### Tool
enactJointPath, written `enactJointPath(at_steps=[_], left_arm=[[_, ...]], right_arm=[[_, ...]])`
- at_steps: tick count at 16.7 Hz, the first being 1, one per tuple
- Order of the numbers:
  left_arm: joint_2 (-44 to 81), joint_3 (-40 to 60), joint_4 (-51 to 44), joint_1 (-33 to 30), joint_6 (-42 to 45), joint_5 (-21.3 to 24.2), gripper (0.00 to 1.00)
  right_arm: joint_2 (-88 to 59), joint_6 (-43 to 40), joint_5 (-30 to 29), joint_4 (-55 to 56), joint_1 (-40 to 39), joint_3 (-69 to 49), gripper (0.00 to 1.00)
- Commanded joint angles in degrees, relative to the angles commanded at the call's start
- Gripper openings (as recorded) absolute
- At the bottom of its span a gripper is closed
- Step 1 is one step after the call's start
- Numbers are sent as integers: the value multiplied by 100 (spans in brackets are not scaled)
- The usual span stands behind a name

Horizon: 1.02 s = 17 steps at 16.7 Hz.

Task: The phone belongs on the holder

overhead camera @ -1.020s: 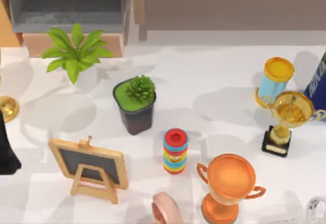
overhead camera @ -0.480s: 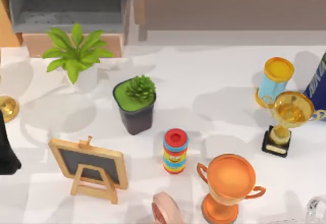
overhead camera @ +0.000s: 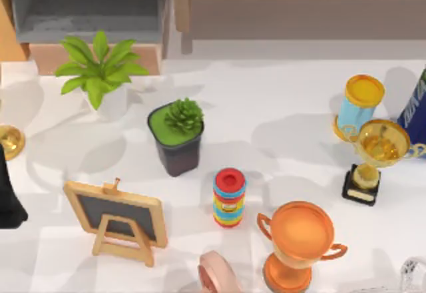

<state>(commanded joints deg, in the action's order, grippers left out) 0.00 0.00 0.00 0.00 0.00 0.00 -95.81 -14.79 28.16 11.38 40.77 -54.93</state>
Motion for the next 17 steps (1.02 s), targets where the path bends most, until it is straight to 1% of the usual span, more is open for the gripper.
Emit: enactJointPath(at_steps=[4, 17], left_arm=[[0, 0, 0, 0, 0, 0, 100], [0, 0, 0, 0, 0, 0, 100]], right_arm=[[-2, 0, 1, 0, 0, -2, 0], [-2, 0, 1, 0, 0, -2, 98]])
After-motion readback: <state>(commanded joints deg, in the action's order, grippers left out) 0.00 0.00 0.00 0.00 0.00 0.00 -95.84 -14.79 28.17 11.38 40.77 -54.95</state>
